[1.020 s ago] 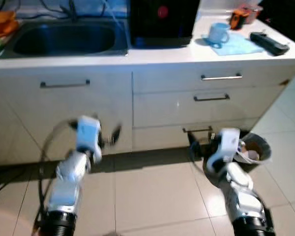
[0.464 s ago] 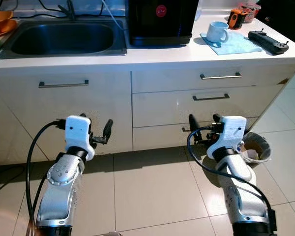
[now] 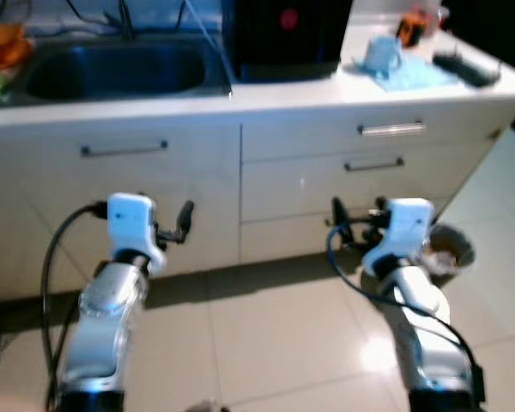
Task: Kitchen organization
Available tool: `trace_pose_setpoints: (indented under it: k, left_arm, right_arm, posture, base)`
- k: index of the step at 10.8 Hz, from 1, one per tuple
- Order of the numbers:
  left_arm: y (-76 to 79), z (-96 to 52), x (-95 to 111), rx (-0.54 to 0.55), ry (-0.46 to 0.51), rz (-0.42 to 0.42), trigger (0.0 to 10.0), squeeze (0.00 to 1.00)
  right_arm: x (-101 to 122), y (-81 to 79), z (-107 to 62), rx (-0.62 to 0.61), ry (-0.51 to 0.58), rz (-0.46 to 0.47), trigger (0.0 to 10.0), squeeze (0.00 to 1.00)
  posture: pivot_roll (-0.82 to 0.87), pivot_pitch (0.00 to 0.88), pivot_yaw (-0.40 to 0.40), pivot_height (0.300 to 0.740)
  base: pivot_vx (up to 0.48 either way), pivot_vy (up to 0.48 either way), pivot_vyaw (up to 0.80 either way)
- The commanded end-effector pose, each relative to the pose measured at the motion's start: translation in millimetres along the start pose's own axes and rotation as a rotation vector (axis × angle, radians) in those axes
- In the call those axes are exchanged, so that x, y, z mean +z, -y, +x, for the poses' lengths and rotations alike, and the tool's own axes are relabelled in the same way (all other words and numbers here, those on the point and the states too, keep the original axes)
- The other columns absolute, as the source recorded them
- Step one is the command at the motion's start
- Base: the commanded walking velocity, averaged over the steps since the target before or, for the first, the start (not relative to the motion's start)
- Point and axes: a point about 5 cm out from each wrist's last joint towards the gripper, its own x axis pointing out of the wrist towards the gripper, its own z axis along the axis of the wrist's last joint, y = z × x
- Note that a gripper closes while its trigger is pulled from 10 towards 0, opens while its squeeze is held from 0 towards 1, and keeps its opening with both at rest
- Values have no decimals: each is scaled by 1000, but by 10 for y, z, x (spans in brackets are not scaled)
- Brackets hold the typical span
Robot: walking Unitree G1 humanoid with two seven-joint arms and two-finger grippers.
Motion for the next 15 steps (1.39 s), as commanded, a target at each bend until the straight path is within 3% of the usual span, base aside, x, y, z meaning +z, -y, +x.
trace_pose_setpoints:
  k: [1,3,8,15]
  left_arm:
    - [-8,19,59,-2,15,15,10000,0]
    - [-37,48,93,22,31,-5,10000,0]
    - [-55,50,60,34,23,-13,10000,0]
    - [-72,61,38,51,21,-23,10000,0]
  right_arm:
    - [88,-22,15,0,32,14,10000,0]
    - [104,-38,18,-4,37,-2,10000,0]
    - [138,-78,12,27,37,36,10000,0]
    - [160,-105,14,62,45,24,10000,0]
  posture:
    - [64,0,-23,740]
    - [64,0,-23,740]
    - [59,0,-23,740]
    - [60,0,-28,740]
  base:
    - [0,0,0]
    - [0,0,0]
    - [461,0,0]
    - [383,286,0]
